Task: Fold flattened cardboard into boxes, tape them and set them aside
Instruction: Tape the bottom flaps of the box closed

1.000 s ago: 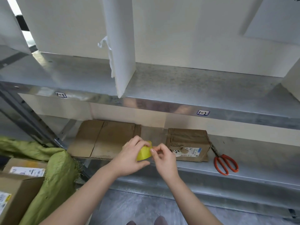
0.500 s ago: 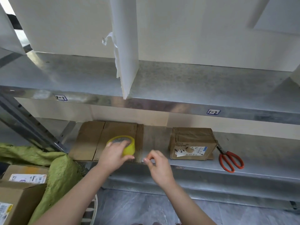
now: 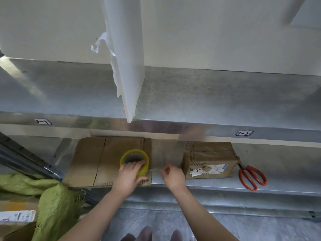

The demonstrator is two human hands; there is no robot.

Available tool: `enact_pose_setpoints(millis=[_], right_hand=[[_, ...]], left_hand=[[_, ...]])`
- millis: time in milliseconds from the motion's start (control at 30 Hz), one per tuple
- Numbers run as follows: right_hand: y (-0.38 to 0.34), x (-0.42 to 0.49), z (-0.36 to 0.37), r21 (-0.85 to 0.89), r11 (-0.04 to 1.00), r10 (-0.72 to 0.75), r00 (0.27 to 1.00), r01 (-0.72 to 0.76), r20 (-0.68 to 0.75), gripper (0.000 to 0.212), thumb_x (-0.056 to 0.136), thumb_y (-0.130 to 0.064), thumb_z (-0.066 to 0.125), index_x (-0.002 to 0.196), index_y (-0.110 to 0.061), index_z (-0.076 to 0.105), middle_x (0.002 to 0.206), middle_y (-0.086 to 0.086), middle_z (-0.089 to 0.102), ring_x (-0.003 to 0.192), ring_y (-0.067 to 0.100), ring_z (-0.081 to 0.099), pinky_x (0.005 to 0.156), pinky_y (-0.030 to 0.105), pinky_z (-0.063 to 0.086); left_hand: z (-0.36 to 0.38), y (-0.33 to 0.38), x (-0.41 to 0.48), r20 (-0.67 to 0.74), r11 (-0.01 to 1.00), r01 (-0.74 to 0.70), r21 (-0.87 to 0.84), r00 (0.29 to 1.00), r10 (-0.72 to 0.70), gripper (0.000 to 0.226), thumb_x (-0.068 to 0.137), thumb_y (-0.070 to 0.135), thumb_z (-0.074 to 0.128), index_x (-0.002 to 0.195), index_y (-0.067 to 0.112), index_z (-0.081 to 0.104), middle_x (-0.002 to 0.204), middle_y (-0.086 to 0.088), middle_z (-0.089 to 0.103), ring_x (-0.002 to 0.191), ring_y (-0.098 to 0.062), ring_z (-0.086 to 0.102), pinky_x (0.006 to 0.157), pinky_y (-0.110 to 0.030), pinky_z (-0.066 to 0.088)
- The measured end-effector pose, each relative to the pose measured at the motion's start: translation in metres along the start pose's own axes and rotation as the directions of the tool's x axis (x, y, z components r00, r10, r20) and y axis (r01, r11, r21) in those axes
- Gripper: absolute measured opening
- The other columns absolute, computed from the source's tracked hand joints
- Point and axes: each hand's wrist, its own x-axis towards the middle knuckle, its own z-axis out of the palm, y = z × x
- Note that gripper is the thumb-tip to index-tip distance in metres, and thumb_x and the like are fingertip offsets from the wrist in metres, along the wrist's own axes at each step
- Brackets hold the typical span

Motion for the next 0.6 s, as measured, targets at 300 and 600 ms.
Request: enact_pose_setpoints(millis=[300,600], right_hand=[[0.006,0.012,0.021,-0.102,0.994,0.035,0.999,-0.036,-0.012,0.031,0.096,-0.048,0.048,0.099,-0.018,0.057,0.091,0.004,0.066,0.09,0.027,0.065,0.07,0.032,0.05],[0.011,0.005,0.03,-0.255,0.961,-0.123,0.991,0.104,-0.058,0.026,0.1,-0.038,0.044,0.112,-0.016,0.05,0.114,0.005,0.055,0.098,0.026,0.059,0.067,0.031,0.04]], left_hand=[[0.01,-0.011,0.005,0.16,0.996,0.021,-0.085,0.987,-0.007,0.065,0.089,0.048,0.057,0.146,0.033,0.03,0.149,0.001,0.028,0.138,-0.023,0.021,0.114,-0.041,0.019],[0.004,0.001,0.005,0.185,0.998,0.024,-0.052,0.983,-0.014,0.068,0.09,0.05,0.055,0.148,0.029,0.026,0.15,0.002,0.026,0.139,-0.022,0.019,0.116,-0.039,0.016]])
